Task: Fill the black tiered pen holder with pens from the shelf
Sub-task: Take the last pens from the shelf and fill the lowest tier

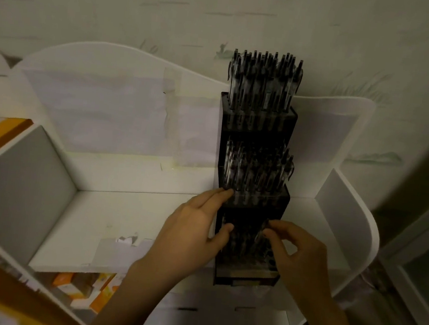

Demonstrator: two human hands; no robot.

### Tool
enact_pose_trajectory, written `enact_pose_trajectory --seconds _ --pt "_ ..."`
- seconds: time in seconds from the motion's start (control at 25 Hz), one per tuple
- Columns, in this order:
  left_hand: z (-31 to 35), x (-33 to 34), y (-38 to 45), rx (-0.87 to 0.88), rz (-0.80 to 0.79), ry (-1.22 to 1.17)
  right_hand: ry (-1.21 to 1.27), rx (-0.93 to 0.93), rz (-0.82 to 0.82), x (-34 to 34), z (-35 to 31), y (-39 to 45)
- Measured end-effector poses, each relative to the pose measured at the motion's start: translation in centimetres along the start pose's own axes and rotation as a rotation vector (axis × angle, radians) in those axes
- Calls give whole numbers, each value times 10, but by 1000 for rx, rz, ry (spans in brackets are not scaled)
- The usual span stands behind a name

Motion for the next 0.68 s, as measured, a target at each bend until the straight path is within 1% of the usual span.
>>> enact_pose_trajectory --seconds 0.24,0.36,0.44,0.6,0.68 --pt "2 -1 -8 -68 31 31 -37 -3 -49 7 19 5" --pt "5 -1 -12 -78 36 24 -47 17 -146 14 33 2" --pt "8 -1 -15 -90 44 24 -59 60 -177 21 42 -4" --pt "13 0 -23 -131 44 37 -51 88 -170 18 42 -8" --pt "14 0 -27 -158 52 44 -36 22 -123 7 28 -5"
Point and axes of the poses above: each hand's wrist, its own y-axis towards the middle knuckle, its own x-axis out of the palm, z = x × y, the point moved 4 cm from there along y, towards the middle knuckle, and after that the axes turned 5 degrees about -z, right-handed, at the moved point
